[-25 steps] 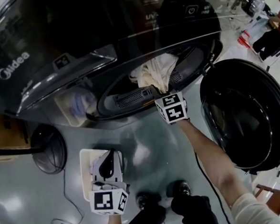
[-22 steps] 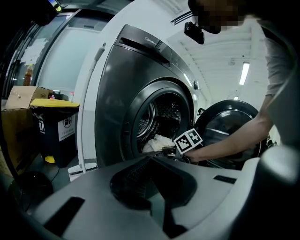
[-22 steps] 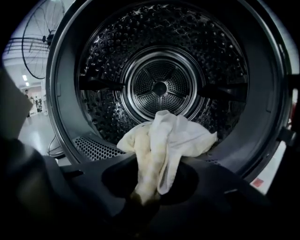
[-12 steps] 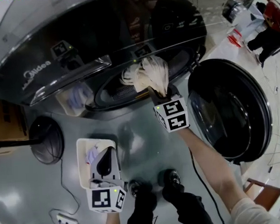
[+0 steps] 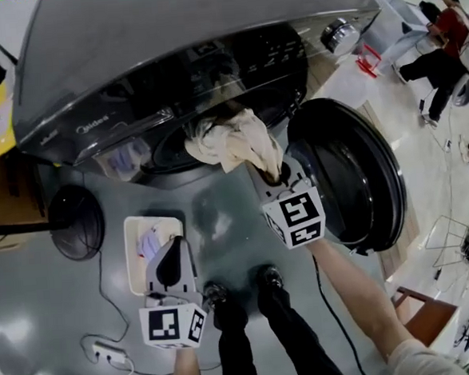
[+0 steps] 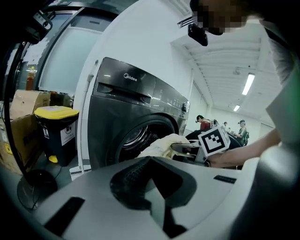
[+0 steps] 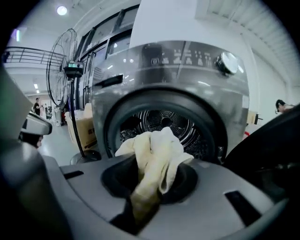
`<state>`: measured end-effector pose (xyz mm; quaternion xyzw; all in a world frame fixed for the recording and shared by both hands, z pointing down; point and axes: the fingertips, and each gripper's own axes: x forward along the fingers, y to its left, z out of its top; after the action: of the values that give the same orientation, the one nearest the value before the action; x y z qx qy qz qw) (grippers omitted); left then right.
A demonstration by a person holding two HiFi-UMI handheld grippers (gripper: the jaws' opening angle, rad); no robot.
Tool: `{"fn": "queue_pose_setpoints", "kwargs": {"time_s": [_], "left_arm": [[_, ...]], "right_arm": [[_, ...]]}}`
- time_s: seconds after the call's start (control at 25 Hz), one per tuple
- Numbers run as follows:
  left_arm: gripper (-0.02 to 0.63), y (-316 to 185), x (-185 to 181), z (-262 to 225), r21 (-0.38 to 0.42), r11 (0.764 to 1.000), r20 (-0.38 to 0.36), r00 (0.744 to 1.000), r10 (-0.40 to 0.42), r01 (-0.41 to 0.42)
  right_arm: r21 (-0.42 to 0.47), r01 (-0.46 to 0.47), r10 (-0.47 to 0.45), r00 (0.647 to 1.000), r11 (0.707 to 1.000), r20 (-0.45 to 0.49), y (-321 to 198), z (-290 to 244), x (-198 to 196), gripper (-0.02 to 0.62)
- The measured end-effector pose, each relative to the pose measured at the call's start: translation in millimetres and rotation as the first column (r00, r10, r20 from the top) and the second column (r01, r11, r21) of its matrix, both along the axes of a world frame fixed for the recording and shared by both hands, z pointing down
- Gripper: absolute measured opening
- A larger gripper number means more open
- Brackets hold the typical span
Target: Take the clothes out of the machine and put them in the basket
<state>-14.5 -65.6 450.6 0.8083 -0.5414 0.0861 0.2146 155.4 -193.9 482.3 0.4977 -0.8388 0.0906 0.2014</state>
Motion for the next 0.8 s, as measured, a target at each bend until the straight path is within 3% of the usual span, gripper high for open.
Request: {"fn": "queue_pose_setpoints", "kwargs": {"time_s": [0.44, 0.8], "left_arm": [[0.018, 11.8, 0.9, -68.7, 0.018, 1.0, -0.022, 1.0, -0.02, 0.02], [0.017, 28.8, -25.0, -135.6, 0.046, 0.994, -0.002, 0.995, -0.103, 0.103]], "right_arm": [[0.027, 0.03, -0.031, 0.999, 0.999, 0.028, 67.8, -108.9, 8.4, 0.107], [0.069, 0.067, -0.071, 0.996, 0.995, 0.048, 99.1, -200.0, 7.2, 0.107]]}}
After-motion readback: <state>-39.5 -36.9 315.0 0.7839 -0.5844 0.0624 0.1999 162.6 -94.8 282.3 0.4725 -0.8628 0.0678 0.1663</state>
